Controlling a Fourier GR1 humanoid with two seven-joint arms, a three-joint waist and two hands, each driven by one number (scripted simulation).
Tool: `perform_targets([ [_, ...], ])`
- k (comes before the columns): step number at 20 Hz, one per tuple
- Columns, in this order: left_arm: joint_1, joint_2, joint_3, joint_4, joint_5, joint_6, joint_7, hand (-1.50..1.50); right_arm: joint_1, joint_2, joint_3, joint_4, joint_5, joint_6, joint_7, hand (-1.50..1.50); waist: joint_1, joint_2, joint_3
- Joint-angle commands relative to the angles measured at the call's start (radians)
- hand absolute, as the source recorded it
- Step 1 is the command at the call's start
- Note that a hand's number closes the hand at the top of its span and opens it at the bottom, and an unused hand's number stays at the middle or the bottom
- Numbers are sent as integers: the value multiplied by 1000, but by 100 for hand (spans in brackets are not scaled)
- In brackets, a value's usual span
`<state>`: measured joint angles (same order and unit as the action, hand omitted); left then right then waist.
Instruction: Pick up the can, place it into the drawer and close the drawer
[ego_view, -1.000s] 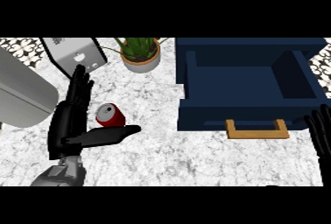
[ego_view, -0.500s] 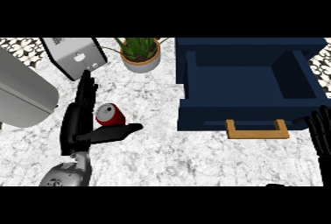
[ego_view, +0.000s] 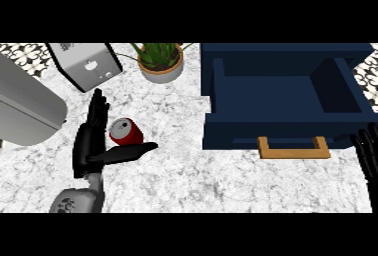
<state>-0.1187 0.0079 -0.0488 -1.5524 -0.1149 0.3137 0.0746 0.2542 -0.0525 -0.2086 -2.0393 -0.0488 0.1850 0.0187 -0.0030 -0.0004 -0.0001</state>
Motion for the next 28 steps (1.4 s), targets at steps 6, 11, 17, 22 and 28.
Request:
perform_targets([
  [6, 34, 17, 43, 85, 24, -31, -90, -150, 33, 41, 22, -7, 34, 13, -30, -150, 0, 0, 0],
  [11, -3, 44, 106, 222, 70, -71, -202, -150, -52, -24, -71, 72, -28, 30, -27, -150, 0, 0, 0],
  [17, -64, 30, 158, 432, 105, -90, -350, -150, -37, 13, -37, 68, 18, 17, -55, -150, -3, 1, 0],
  [22, 78, 30, 94, 264, 98, -103, -292, -150, -96, 9, -19, 9, 32, -26, 64, -150, 4, 0, 0],
  [28, 34, 46, 154, 401, 143, -125, -351, -150, -33, 17, -33, -75, -15, 12, 86, -150, 1, 0, 0],
])
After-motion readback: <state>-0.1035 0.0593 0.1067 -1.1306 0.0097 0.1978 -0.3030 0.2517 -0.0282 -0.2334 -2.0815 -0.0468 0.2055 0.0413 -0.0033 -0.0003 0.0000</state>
